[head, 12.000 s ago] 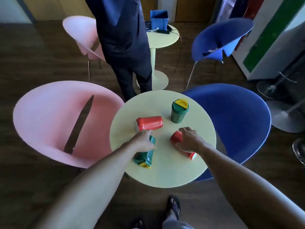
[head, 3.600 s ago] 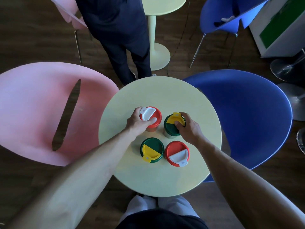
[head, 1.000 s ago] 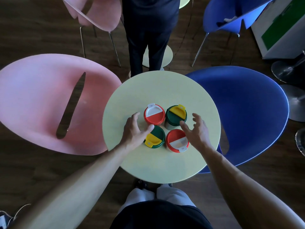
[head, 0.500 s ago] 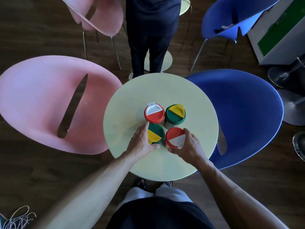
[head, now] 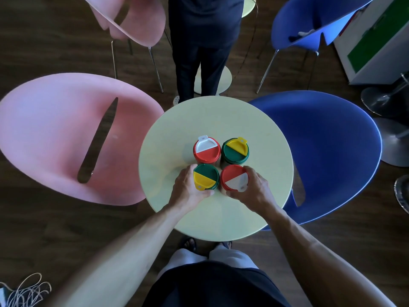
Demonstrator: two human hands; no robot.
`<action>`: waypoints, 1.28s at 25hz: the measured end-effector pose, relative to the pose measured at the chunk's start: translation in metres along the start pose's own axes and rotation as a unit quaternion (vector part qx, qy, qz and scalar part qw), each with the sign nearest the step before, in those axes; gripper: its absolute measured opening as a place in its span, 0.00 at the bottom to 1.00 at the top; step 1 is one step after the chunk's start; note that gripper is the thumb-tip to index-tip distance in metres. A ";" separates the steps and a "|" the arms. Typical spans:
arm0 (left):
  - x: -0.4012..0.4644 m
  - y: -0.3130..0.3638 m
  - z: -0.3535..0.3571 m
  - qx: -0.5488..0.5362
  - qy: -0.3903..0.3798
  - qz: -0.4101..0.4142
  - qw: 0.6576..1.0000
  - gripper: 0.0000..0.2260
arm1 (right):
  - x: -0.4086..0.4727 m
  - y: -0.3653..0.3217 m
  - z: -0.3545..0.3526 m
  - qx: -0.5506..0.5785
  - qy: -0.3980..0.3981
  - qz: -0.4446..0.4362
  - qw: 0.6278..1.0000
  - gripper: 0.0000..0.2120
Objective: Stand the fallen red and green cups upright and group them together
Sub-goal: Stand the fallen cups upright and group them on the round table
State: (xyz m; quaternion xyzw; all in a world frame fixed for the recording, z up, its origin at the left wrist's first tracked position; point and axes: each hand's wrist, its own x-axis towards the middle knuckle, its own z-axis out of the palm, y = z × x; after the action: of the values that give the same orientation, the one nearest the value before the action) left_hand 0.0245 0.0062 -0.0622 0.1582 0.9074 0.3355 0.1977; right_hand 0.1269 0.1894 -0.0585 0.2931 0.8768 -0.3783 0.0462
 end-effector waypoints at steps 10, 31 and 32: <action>0.000 -0.001 -0.001 0.008 -0.010 0.017 1.000 0.41 | -0.003 -0.002 0.006 -0.005 -0.005 0.003 1.000 0.48; -0.002 0.010 -0.001 0.082 0.046 0.113 0.989 0.27 | -0.003 -0.017 0.007 -0.084 0.033 -0.078 0.993 0.34; -0.002 0.009 0.000 0.090 0.044 0.113 0.989 0.26 | -0.003 -0.017 0.007 -0.084 0.031 -0.079 0.993 0.34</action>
State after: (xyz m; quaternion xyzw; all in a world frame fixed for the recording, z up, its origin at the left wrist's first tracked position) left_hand 0.0270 0.0119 -0.0553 0.2619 0.9179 0.2795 0.1035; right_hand 0.1191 0.1741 -0.0521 0.2300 0.9269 -0.2962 0.0131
